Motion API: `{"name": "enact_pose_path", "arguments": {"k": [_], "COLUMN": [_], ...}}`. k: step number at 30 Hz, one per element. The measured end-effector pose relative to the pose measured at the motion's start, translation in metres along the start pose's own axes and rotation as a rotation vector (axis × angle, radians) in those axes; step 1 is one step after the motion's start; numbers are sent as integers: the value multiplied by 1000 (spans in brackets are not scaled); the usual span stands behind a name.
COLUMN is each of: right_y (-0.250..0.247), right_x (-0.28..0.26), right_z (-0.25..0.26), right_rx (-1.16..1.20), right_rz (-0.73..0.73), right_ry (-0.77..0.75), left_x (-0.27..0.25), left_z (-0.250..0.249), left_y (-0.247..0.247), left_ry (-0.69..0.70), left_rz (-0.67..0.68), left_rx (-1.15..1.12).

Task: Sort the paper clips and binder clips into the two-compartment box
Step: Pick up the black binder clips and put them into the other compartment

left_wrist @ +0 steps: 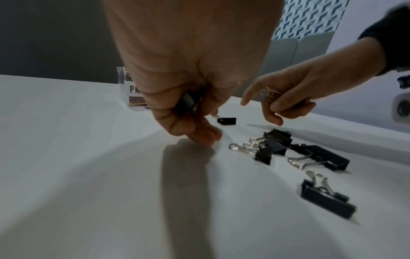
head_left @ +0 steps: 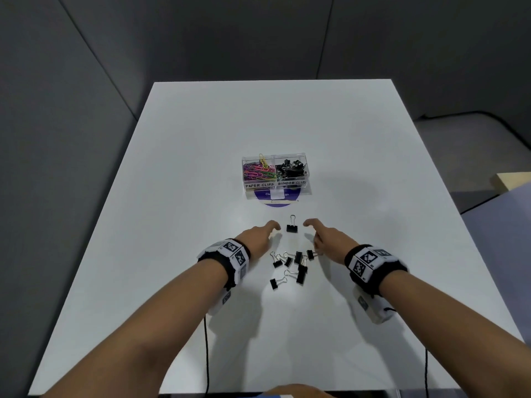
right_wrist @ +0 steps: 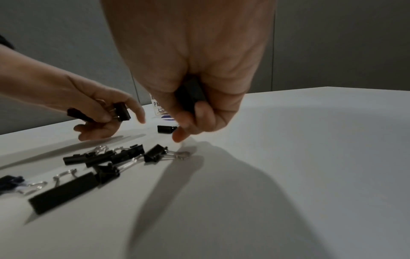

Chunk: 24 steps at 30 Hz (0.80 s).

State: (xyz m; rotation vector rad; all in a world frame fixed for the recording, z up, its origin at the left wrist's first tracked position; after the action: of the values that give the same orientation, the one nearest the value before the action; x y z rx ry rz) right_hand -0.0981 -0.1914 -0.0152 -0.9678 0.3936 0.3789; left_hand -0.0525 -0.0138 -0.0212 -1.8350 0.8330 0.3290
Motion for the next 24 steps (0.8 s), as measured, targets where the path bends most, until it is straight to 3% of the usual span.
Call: {"name": "enact_pose_path", "arguments": {"k": [5,11,15,24], "right_y": [1,12,19,17], "right_x": [-18,-21,-17,-8], "right_z": [-10,-9,-7,-7], "right_rx": [-87,-190,-204,-307], "right_rz": [29,92,62,13], "right_ry": [-19,-41,-35,-59], "left_x": [-10,-16,-16,-8], "left_z": [8,7,0,-2], "left_y": [1,13,23,12], "left_ry": [42,67,134,206], "left_rz": [14,47,6,-46], "left_rx": [4,174,321,399]}}
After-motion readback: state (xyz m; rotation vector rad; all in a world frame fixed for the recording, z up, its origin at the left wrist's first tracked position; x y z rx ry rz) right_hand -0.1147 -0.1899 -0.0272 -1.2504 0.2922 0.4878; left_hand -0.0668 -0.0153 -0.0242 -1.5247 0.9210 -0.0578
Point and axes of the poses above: each hand's wrist, its own x-axis towards the middle knuckle, its own y-axis out of the palm, z = x × y, the point moved 3 cm from there along x, towards the middle knuckle, and after that the axes turned 5 degrees about -y, right-handed, at the moved point
